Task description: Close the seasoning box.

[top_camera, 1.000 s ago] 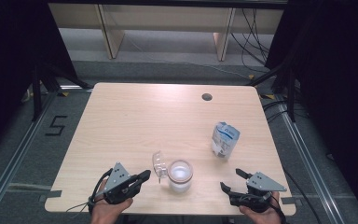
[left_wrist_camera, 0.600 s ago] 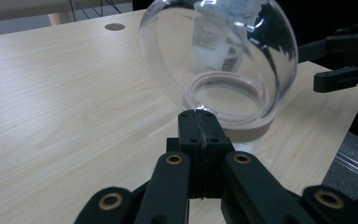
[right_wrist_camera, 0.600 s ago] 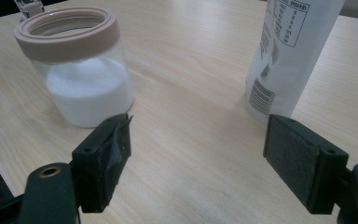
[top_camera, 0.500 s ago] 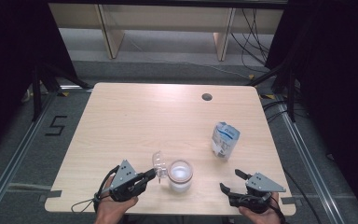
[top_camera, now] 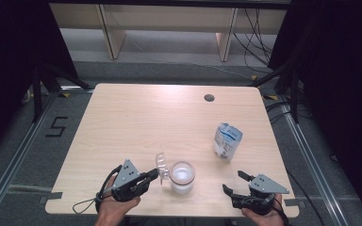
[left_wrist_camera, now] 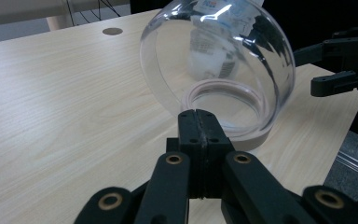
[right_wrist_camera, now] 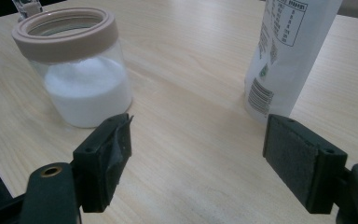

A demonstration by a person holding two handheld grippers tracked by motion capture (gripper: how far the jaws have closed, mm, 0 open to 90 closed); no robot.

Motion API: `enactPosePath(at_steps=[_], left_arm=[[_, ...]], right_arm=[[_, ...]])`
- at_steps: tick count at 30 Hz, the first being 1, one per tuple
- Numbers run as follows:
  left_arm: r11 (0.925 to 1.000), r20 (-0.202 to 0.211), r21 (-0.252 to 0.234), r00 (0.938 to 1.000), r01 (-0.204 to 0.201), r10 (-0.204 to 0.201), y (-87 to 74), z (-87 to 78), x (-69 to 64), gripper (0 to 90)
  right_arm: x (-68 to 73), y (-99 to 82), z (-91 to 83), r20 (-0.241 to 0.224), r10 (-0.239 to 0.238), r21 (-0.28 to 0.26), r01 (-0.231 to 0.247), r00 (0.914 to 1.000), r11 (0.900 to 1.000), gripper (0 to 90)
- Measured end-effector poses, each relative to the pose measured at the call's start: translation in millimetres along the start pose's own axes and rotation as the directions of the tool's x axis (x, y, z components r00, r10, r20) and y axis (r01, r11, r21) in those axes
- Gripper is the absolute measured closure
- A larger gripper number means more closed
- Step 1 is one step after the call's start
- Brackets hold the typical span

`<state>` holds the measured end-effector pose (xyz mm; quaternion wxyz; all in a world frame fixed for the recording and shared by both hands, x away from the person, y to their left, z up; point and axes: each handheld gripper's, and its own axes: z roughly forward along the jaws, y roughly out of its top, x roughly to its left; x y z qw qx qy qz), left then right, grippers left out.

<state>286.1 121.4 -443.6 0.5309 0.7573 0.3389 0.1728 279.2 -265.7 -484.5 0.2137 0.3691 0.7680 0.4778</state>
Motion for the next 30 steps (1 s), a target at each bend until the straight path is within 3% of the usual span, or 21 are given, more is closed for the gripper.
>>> enactPosePath(at_steps=[1,3,7,8,11,14,17,18,22,24,26,30], left_arm=[[0.9999,-0.001,-0.001,0.9999,0.012,-0.013,-0.2,0.4,-1.2,89.4],[0.9999,-0.001,0.008,0.9999,-0.012,0.012,0.9,-0.5,-0.8,89.3],[0.9999,0.002,0.006,0.9999,-0.01,0.01,1.4,0.8,-1.6,89.3],[0.9998,0.006,0.01,0.9999,-0.015,0.015,1.6,1.0,-1.9,89.3],[0.9999,0.012,0.002,0.9998,-0.016,0.016,1.8,2.9,-3.3,89.3],[0.9993,0.006,0.012,0.9994,-0.034,0.034,1.8,4.4,-6.2,89.3],[0.9994,0.013,0.012,0.9994,-0.032,0.032,1.8,6.5,-8.3,89.3],[0.9992,0.014,0.016,0.9993,-0.036,0.036,1.8,6.9,-8.5,89.2],[0.9994,0.032,0.014,0.999,-0.032,0.032,1.1,11.1,-11.0,89.1],[0.9981,0.034,0.026,0.9979,-0.056,0.055,2.0,11.4,-11.3,88.9],[0.9988,0.031,0.025,0.9987,-0.041,0.041,1.5,12.4,-12.5,88.3],[0.999,0.058,0.025,0.9977,-0.037,0.035,-1.4,12.6,-11.8,80.6]], right_arm=[[0.2,-0.2,0.8,-0.011,0.008,-0.002,-0.008,0.9999,1.0,24.2],[0.5,-0.1,0.6,-0.007,0.011,-0.002,-0.011,0.9999,0.9999,24.3],[0.0,-0.1,0.7,-0.007,0.002,0.004,-0.002,1.0,1.0,24.6],[1.9,-0.4,-0.5,0.003,0.03,0.01,-0.03,0.9995,0.9995,24.7],[1.8,-0.3,-1.0,0.008,0.024,0.015,-0.024,0.9997,0.9996,24.9],[3.8,-0.1,-1.7,0.004,0.047,0.022,-0.047,0.9989,0.9987,24.9],[3.7,-0.2,-1.2,0.001,0.042,0.024,-0.042,0.9991,0.9988,24.9],[1.6,0.0,-0.4,0.001,0.017,0.016,-0.017,0.9999,0.9997,24.9],[1.9,-0.2,0.5,-0.008,0.022,0.012,-0.022,0.9997,0.9997,24.9],[2.1,-0.1,-0.4,0.0,0.021,0.019,-0.021,0.9998,0.9996,24.9],[1.2,-0.5,0.7,-0.005,0.019,0.012,-0.019,0.9998,0.9997,24.9],[1.2,-0.5,0.3,-0.014,0.023,0.009,-0.023,0.9996,0.9997,24.9]])
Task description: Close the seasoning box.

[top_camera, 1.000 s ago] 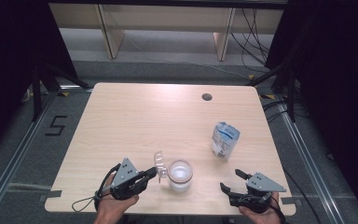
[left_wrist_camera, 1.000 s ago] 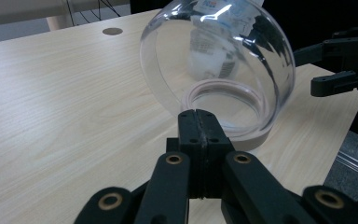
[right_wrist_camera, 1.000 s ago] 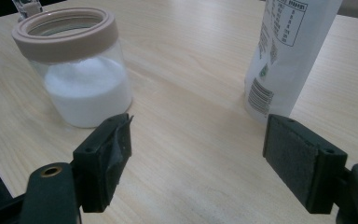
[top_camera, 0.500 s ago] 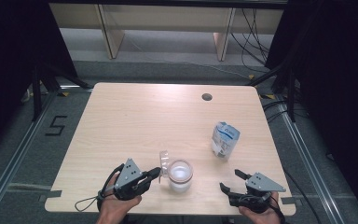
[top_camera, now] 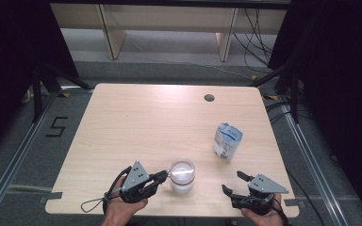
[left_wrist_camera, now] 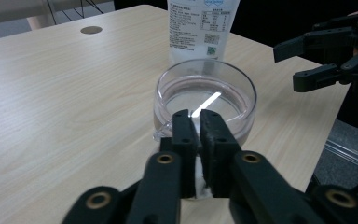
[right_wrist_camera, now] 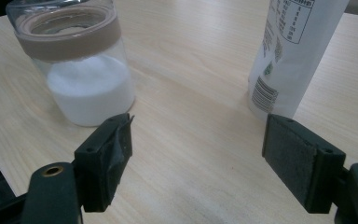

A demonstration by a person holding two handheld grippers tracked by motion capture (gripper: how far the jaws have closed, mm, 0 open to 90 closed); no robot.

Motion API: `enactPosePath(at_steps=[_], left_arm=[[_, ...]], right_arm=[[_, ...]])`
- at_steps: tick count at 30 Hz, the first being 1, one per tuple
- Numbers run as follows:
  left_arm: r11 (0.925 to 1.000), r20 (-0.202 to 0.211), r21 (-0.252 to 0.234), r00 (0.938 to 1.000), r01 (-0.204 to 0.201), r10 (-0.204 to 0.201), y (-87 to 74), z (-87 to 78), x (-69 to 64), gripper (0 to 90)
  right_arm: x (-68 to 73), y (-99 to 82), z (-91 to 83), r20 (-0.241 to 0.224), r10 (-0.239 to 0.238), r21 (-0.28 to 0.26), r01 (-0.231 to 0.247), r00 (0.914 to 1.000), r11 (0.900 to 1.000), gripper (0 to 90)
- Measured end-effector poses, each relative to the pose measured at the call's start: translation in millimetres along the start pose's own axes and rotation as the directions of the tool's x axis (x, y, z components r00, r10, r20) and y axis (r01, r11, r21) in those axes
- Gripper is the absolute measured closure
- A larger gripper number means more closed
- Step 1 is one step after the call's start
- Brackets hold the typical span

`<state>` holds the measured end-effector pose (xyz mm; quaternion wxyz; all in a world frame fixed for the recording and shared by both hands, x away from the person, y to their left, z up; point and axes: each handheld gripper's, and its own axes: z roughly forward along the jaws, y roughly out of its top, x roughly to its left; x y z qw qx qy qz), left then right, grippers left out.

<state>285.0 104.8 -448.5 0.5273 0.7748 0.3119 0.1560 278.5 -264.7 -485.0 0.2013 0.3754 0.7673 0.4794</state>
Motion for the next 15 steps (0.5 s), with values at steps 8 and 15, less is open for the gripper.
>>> enactPosePath(at_steps=[8,15], left_arm=[[0.9984,0.034,0.014,0.9979,0.055,-0.055,-11.8,-5.0,0.9,48.4],[0.9909,0.02,0.028,0.991,0.132,-0.132,-25.8,-9.3,2.3,28.0]], right_arm=[[-0.9,0.3,-0.7,0.007,0.017,-0.005,-0.017,0.9998,0.9998,24.7],[-5.9,0.6,-1.7,-0.023,0.02,-0.038,-0.021,0.9995,0.9991,21.5]])
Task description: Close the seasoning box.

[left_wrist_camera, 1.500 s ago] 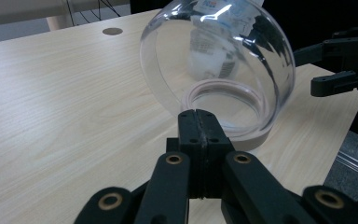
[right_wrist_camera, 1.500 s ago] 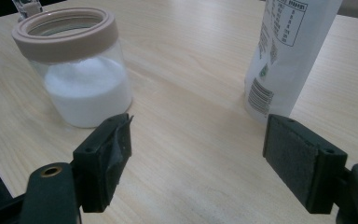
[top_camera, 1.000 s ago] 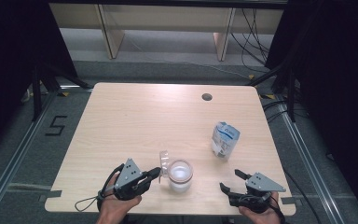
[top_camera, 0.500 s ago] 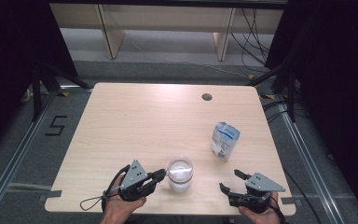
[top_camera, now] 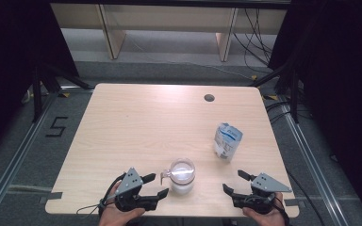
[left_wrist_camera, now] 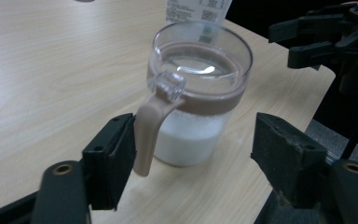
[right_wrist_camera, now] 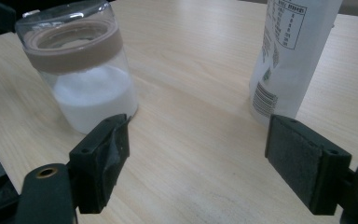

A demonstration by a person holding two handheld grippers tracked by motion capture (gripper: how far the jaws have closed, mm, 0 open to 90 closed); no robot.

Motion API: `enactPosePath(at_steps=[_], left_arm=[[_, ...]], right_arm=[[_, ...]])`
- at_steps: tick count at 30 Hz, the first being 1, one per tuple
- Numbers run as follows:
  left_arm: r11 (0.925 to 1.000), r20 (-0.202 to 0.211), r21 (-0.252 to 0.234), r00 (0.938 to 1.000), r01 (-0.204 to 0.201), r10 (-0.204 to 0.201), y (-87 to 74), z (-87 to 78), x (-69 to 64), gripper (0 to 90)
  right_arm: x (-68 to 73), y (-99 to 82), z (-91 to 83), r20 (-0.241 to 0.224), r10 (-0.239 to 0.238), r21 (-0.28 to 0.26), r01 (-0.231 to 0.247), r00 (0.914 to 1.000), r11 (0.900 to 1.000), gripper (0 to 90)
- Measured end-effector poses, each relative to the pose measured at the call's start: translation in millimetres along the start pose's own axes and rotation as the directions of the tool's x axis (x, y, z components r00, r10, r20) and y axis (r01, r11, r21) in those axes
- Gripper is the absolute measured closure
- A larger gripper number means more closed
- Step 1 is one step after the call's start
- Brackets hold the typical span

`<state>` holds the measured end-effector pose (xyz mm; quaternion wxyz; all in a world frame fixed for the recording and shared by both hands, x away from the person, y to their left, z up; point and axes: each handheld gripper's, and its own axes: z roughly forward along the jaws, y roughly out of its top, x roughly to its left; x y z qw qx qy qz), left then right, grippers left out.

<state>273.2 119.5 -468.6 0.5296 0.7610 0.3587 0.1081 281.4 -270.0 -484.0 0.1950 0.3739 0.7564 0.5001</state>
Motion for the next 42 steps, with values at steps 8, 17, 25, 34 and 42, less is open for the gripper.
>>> enactPosePath(at_steps=[8,17,25,34,42], left_arm=[[0.9995,-0.053,0.014,0.9982,0.03,-0.029,-10.0,-10.0,9.5,15.6],[0.9989,-0.05,0.026,0.9981,0.038,-0.037,-21.0,-10.4,8.6,15.1],[0.999,-0.061,0.034,0.9978,0.028,-0.026,-23.9,-13.3,10.0,15.1],[0.9983,-0.062,0.045,0.9974,0.038,-0.035,-30.7,-14.7,8.6,15.2],[0.9974,-0.072,0.069,0.9972,0.023,-0.018,-35.8,-18.9,8.3,15.2]], right_arm=[[1.0,1.2,0.5,-0.02,0.002,-0.019,-0.002,0.9998,0.9998,19.7],[2.8,2.2,0.2,-0.022,0.013,-0.003,-0.013,0.9997,0.9999,19.7],[5.0,1.9,1.8,-0.029,0.048,0.005,-0.048,0.9984,0.9988,19.5],[3.8,0.7,-2.6,-0.039,0.064,0.014,-0.063,0.9972,0.9979,19.0],[5.2,-3.0,-5.5,-0.049,0.08,0.029,-0.079,0.9956,0.9965,16.0]])
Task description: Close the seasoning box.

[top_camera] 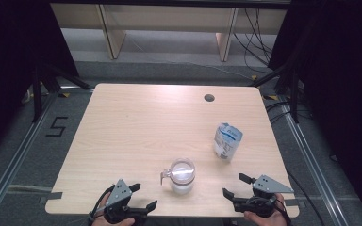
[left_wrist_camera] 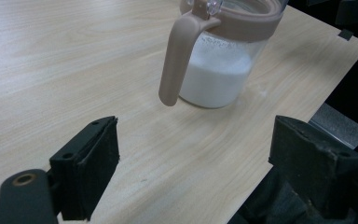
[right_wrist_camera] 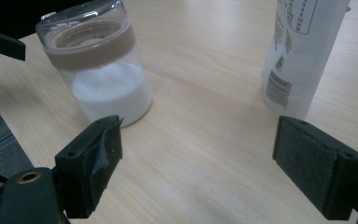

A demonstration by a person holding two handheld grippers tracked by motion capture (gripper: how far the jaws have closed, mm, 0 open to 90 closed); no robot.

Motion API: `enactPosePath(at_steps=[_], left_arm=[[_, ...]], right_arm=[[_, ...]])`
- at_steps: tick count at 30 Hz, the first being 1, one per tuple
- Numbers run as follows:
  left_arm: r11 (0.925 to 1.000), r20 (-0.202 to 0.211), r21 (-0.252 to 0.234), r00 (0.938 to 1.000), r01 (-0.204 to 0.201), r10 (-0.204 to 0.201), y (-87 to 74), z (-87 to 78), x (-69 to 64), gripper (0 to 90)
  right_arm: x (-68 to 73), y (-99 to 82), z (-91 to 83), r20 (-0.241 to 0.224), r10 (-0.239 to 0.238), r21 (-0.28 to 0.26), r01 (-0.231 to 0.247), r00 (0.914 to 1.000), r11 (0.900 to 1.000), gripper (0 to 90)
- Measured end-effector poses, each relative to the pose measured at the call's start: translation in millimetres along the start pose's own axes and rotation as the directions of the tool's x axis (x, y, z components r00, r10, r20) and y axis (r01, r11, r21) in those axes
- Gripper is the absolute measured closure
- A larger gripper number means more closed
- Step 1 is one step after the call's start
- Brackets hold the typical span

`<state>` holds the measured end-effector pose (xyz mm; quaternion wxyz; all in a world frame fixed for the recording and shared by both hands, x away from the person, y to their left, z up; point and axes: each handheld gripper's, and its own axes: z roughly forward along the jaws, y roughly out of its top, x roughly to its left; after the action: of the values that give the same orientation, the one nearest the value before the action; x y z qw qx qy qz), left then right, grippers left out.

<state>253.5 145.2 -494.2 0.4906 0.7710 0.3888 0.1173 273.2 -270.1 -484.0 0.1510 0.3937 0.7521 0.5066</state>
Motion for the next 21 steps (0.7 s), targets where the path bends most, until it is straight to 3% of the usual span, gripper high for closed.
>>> enactPosePath(at_steps=[1,2,4,5,6,7,8,9,10,11,12,13,14,15,16,17,18,20,21], left_arm=[[1.0,-0.001,0.008,1.0,-0.005,0.005,-0.5,-0.2,0.4,15.2],[1.0,0.004,0.002,1.0,0.003,-0.003,-1.3,0.8,0.6,15.2],[1.0,0.0,0.009,1.0,0.004,-0.004,-1.8,1.1,1.1,15.2],[0.9999,-0.006,0.011,1.0,0.003,-0.003,-1.9,0.9,0.9,15.2],[0.9999,-0.009,0.014,1.0,0.002,-0.002,-1.9,0.7,0.9,15.2],[0.9999,-0.011,0.014,0.9999,0.001,-0.001,-2.0,0.8,1.0,15.2],[0.9998,-0.013,0.018,0.9999,-0.004,0.004,-2.2,0.9,1.2,15.2],[0.9998,-0.006,0.017,1.0,-0.005,0.005,-2.4,1.4,1.6,15.2],[0.9998,-0.007,0.017,1.0,-0.007,0.007,-2.7,1.9,1.9,15.2],[0.9999,-0.006,0.015,1.0,-0.003,0.003,-2.8,2.5,1.5,15.2],[0.9997,-0.013,0.024,0.9999,-0.011,0.011,-2.9,2.1,1.4,15.2],[0.9998,-0.008,0.02,0.9999,-0.008,0.008,-3.1,2.8,1.5,15.2],[0.9996,-0.007,0.026,0.9999,-0.008,0.008,-2.9,2.6,1.7,15.2],[0.9997,-0.012,0.024,0.9999,-0.004,0.004,-3.1,2.8,1.4,15.3],[0.9997,-0.011,0.024,0.9999,-0.003,0.003,-3.3,2.9,1.5,15.2],[0.9996,-0.015,0.03,0.9999,-0.002,0.002,-3.1,2.4,1.2,15.2],[0.9998,-0.014,0.02,0.9999,0.002,-0.001,-3.6,3.2,1.0,15.2],[0.9998,-0.01,0.021,0.9999,0.003,-0.002,-3.6,3.5,1.3,15.2],[0.9996,-0.003,0.023,0.9998,-0.018,0.018,-3.2,3.5,2.7,15.3]], right_arm=[[-2.3,0.0,-0.9,0.013,-0.029,0.0,0.029,0.9995,0.9996,15.8],[0.4,-0.6,-3.9,0.007,0.015,0.026,-0.015,0.9999,0.9995,15.7],[-3.0,-1.6,-2.5,0.007,-0.023,-0.006,0.023,0.9997,0.9997,15.7],[-2.2,-2.6,-2.5,0.012,-0.003,-0.001,0.003,0.9999,1.0,15.7],[-3.5,-3.1,-3.5,0.009,-0.018,0.003,0.018,0.9998,0.9998,15.7],[-1.0,-4.3,-5.3,0.003,0.017,0.016,-0.017,0.9998,0.9997,15.7],[-2.5,-4.6,-6.9,0.007,0.0,0.036,0.0,1.0,0.9993,15.7],[-0.4,-6.1,-7.8,0.014,0.015,0.051,-0.015,0.9998,0.9986,15.7],[-3.4,-7.0,-6.8,0.012,-0.025,0.043,0.025,0.9996,0.9988,15.7],[0.2,-7.6,-9.8,0.019,0.018,0.077,-0.019,0.9997,0.9968,15.7],[-0.2,-8.6,-9.2,0.012,0.013,0.066,-0.013,0.9999,0.9977,15.7],[-2.5,-9.0,-8.9,0.011,-0.028,0.058,0.027,0.9995,0.9979,15.7],[0.7,-9.9,-10.2,0.016,0.009,0.083,-0.01,0.9998,0.9965,15.7],[-1.4,-10.1,-9.9,0.014,-0.014,0.076,0.013,0.9998,0.997,15.7],[1.2,-10.3,-12.0,0.013,0.01,0.091,-0.011,0.9999,0.9958,15.7],[-1.6,-10.2,-11.4,0.015,-0.039,0.077,0.037,0.9991,0.9963,15.7],[-1.5,-10.8,-11.1,0.016,-0.039,0.07,0.038,0.9991,0.9968,15.7],[-0.9,-11.8,-11.1,0.008,-0.02,0.075,0.019,0.9998,0.997,15.7],[2.6,-12.4,-12.1,0.012,0.018,0.09,-0.019,0.9998,0.9958,15.7]])
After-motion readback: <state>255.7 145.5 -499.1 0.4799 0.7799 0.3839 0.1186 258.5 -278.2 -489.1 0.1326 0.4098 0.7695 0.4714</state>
